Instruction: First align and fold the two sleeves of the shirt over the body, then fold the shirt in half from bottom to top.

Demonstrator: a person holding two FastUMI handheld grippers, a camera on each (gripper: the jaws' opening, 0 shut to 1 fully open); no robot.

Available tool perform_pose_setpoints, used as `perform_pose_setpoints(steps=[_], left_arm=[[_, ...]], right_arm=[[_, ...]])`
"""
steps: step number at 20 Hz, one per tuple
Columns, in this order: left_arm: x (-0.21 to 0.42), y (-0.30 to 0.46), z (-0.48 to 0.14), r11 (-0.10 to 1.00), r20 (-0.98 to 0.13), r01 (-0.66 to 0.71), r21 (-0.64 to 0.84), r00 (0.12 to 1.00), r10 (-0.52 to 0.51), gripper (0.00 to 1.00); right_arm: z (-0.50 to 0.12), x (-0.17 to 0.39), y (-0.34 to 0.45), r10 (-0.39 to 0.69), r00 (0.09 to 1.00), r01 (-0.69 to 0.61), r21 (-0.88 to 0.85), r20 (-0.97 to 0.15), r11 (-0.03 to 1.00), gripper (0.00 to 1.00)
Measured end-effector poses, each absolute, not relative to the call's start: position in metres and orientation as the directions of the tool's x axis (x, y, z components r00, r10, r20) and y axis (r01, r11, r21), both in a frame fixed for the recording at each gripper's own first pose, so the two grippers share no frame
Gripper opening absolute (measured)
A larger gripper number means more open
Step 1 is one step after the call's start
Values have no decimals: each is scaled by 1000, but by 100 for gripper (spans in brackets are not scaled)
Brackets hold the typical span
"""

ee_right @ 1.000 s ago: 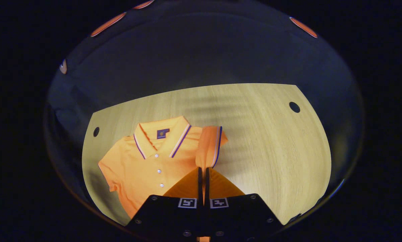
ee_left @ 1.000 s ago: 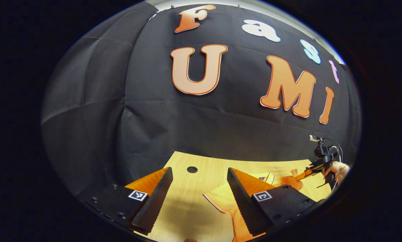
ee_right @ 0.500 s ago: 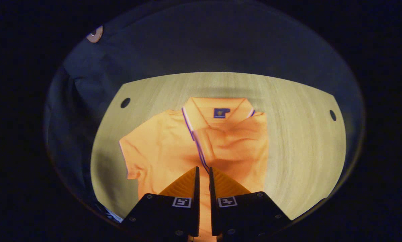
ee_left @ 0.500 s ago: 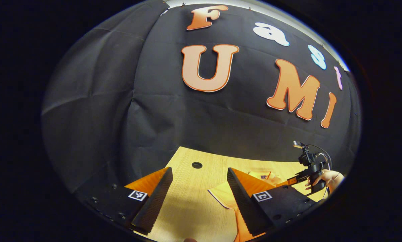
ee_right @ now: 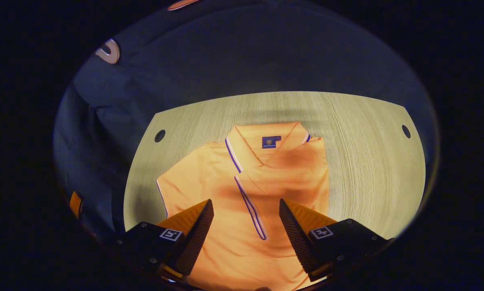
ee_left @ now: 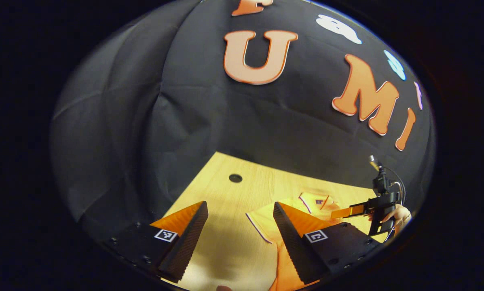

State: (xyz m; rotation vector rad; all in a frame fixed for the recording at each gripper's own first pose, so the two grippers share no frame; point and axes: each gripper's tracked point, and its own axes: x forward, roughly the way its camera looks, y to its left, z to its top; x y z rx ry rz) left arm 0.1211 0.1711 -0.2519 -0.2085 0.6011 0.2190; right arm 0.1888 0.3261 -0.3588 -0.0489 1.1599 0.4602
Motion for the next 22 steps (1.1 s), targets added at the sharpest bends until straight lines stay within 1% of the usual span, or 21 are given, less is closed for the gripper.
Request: perform_pose_setpoints(steps=[2, 3, 4, 7, 9, 14, 15, 19, 22], left_arm=[[123, 155, -282, 948, -676, -280, -149, 729, 109, 98], [128, 148, -293, 943, -704, -287, -165, 705, 91, 98], [134, 138, -301, 939, -725, -293, -180, 684, 75, 98], [152, 127, -326, 937, -772, -310, -162, 632, 75, 99], [159, 115, -341, 936, -813, -315, -154, 579, 61, 98], [170, 93, -381, 916, -885, -365, -163, 466, 28, 99], [170, 92, -388, 911, -895, -375, -169, 446, 18, 98], [175, 97, -425, 896, -934, -430, -108, 354, 57, 98], [172, 115, -451, 876, -960, -480, -32, 260, 107, 99]], right_arm=[[-357, 194, 308, 312, 338, -369, 180, -888, 912, 99], [-356, 197, 298, 308, 342, -367, 176, -888, 913, 99], [-354, 198, 290, 307, 346, -364, 175, -887, 915, 99], [-345, 204, 260, 302, 374, -343, 172, -877, 924, 99], [-338, 208, 241, 295, 399, -327, 166, -868, 930, 99], [-314, 222, 191, 252, 523, -313, 92, -815, 945, 99], [-305, 222, 183, 248, 545, -312, 81, -801, 947, 99], [-274, 212, 162, 280, 581, -321, 101, -765, 942, 99], [-266, 207, 151, 303, 588, -325, 124, -750, 937, 99]])
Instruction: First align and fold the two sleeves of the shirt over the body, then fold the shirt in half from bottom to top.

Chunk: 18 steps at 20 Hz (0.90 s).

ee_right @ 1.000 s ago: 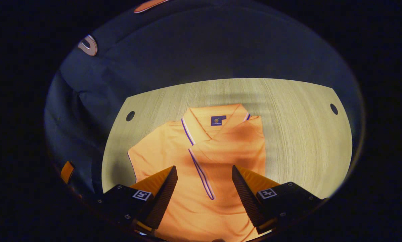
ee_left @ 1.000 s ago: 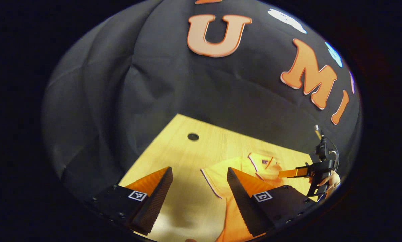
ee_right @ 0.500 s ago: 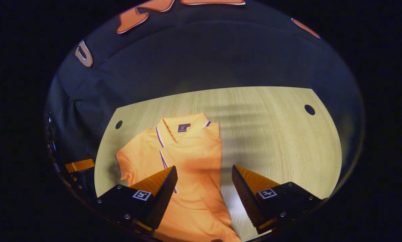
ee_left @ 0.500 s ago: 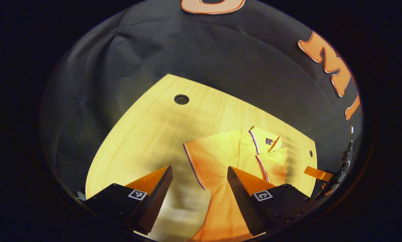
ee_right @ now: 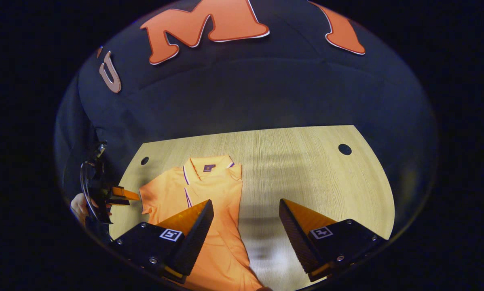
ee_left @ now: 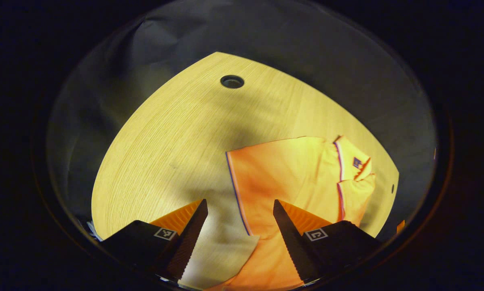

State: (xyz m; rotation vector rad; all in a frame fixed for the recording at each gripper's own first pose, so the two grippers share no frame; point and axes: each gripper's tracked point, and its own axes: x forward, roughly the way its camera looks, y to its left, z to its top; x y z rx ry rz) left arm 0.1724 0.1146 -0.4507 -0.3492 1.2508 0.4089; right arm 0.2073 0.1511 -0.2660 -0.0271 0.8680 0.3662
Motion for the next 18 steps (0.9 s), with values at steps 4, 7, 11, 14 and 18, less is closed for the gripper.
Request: perform_pose_setpoints(steps=[4, 7, 11, 14, 18], left_arm=[[173, 116, -466, 870, -971, -492, 0, 207, 117, 99], [176, 124, -474, 863, -972, -501, 60, 167, 164, 99], [185, 129, -476, 873, -956, -478, 95, 200, 214, 90], [191, 116, -478, 873, -954, -484, 60, 229, 193, 27], [195, 111, -474, 878, -951, -478, 6, 269, 154, 1]], right_arm=[[-270, 210, 126, 299, 583, -306, 137, -756, 942, 99], [-274, 211, 111, 296, 571, -290, 149, -766, 945, 99], [-282, 213, 100, 298, 553, -275, 168, -778, 947, 99], [-288, 216, 95, 301, 543, -264, 181, -784, 947, 99], [-288, 221, 91, 307, 545, -260, 190, -780, 947, 99]])
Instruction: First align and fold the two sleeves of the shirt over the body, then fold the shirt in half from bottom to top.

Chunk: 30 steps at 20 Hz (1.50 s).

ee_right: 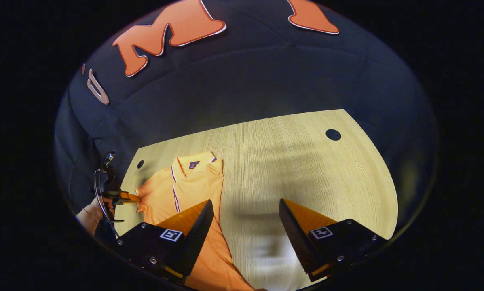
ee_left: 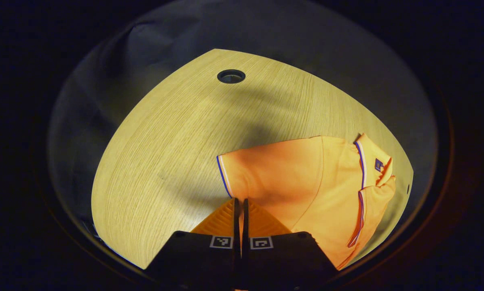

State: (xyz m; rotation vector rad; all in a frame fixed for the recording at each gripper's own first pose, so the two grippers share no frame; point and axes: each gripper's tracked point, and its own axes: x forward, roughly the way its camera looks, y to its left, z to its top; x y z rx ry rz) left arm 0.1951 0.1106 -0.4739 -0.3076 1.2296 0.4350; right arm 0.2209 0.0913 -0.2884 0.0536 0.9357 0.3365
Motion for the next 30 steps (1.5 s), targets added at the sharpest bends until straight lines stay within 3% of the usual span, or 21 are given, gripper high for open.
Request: perform_pose_setpoints(steps=[5, 11, 16, 21, 25, 26, 27, 29, 30], left_arm=[[212, 91, -439, 922, -922, -388, -12, 362, 141, 1], [230, -5, -399, 959, -899, -244, -143, 437, -23, 1], [230, -102, -398, 970, -897, -88, -228, 407, -174, 1], [226, -150, -422, 967, -912, -65, -247, 352, -209, 1], [221, -169, -428, 950, -903, -68, -305, 337, -266, 8], [220, -173, -427, 944, -896, -70, -324, 342, -283, 27], [218, -177, -430, 939, -891, -68, -338, 345, -296, 32], [213, -180, -426, 932, -881, -59, -358, 352, -316, 60], [207, -178, -421, 931, -877, -60, -361, 359, -318, 85]], right_arm=[[-284, 225, 91, 316, 554, -261, 200, -770, 944, 99], [-274, 229, 89, 327, 570, -271, 204, -754, 941, 99], [-271, 227, 83, 313, 579, -272, 184, -752, 944, 99], [-268, 218, 75, 318, 580, -278, 184, -750, 943, 99], [-273, 208, 75, 317, 571, -287, 178, -757, 941, 99], [-273, 205, 75, 317, 569, -288, 177, -759, 941, 99], [-274, 203, 75, 316, 567, -291, 174, -761, 941, 99], [-274, 198, 77, 314, 564, -298, 167, -763, 940, 99], [-273, 193, 78, 315, 562, -304, 163, -765, 939, 99]])
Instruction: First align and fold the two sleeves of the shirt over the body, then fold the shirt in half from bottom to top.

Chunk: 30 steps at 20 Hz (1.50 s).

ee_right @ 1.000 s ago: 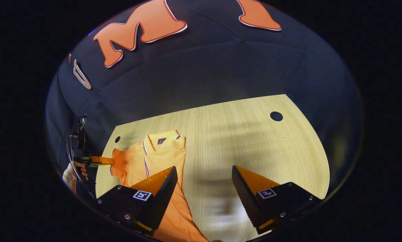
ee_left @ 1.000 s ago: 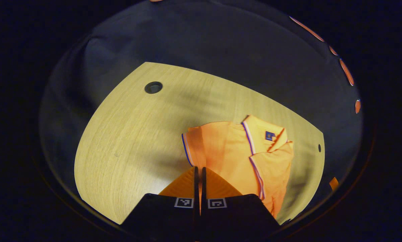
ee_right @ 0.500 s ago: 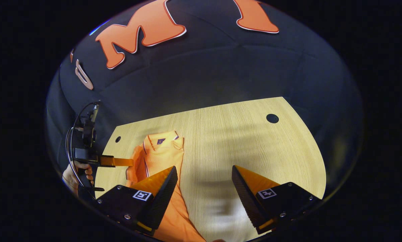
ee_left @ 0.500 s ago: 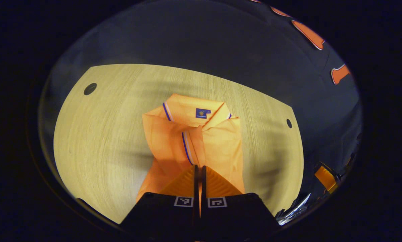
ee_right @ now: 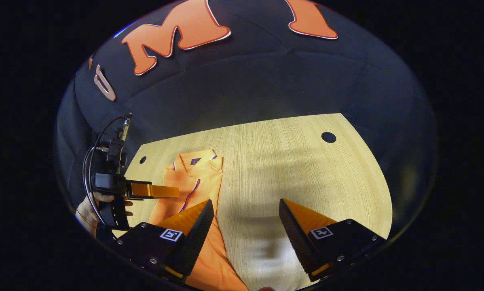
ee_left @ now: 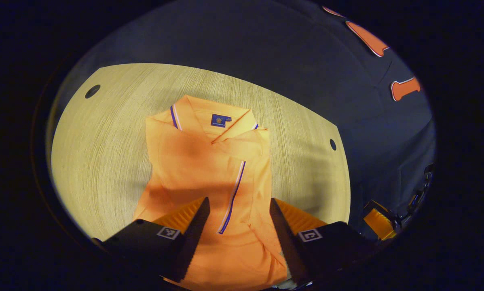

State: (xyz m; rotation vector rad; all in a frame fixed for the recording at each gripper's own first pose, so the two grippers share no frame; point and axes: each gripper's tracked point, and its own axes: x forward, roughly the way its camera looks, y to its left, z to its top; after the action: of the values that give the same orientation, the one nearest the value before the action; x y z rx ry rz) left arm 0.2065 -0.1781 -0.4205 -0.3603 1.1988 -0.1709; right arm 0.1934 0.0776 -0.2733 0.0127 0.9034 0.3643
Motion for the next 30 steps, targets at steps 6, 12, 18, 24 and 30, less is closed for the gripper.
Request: perform_pose_setpoints(steps=[6, 12, 18, 24, 30], left_arm=[[156, -128, -370, 950, -841, -47, -307, 482, -248, 99], [37, -66, -353, 981, -859, -1, -194, 483, -169, 98], [-83, -37, -380, 992, -917, 36, -121, 377, -126, 99], [-136, -25, -401, 999, -952, 22, -32, 303, -37, 99], [-169, -24, -423, 998, -966, -36, 41, 253, 49, 99]], right_arm=[[-275, 155, 80, 307, 539, -362, 114, -785, 925, 99], [-292, 68, 63, 214, 490, -356, 30, -845, 934, 99], [-331, -37, 38, 66, 392, -313, -65, -917, 948, 99], [-377, -105, 37, 14, 241, -439, -96, -970, 893, 99], [-409, -131, 27, -32, 144, -494, -99, -989, 864, 100]])
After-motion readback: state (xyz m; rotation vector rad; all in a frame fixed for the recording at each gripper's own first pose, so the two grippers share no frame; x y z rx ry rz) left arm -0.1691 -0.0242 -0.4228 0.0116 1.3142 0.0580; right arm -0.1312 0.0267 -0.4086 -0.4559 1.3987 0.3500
